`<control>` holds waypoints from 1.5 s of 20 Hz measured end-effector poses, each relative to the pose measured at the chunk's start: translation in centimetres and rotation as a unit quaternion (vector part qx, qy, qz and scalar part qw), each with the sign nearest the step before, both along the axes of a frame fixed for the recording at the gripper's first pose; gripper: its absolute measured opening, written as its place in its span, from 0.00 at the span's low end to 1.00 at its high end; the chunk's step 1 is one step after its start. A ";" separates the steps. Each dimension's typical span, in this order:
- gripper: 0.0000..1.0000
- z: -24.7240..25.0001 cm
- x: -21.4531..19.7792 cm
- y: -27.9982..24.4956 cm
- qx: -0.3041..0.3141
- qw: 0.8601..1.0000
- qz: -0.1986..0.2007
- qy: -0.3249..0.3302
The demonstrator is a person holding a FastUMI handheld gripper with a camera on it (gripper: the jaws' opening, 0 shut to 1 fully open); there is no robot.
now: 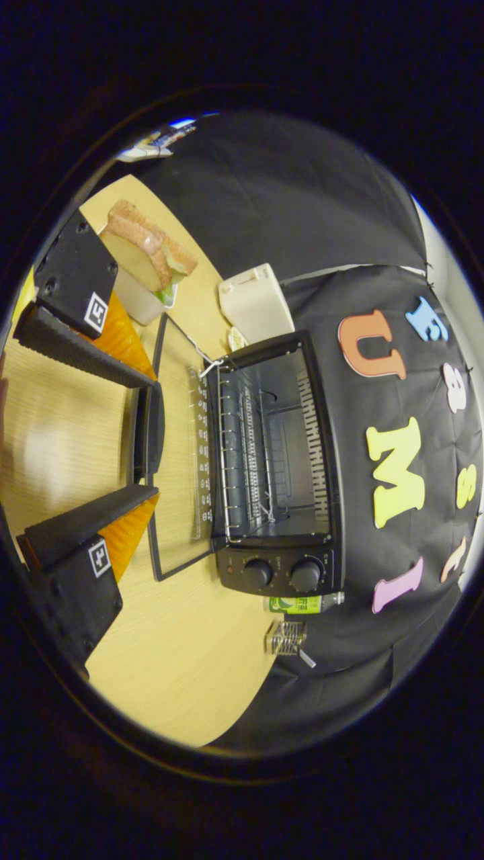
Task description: Open the toaster oven, put the food inside, and close the toaster oven door.
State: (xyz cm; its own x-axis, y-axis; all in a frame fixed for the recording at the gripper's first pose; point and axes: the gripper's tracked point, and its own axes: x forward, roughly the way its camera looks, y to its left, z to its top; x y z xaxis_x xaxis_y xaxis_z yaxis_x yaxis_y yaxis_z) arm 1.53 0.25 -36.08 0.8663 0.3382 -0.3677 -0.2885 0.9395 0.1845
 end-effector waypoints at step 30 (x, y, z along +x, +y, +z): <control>0.41 2.8 -6.5 13.9 0.124 0.914 0.175 0.344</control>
State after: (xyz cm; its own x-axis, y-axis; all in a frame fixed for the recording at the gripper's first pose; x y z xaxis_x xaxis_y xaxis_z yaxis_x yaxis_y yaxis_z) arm -4.95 14.12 -33.24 0.2805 0.6979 -0.6590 -0.2989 0.7159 0.6310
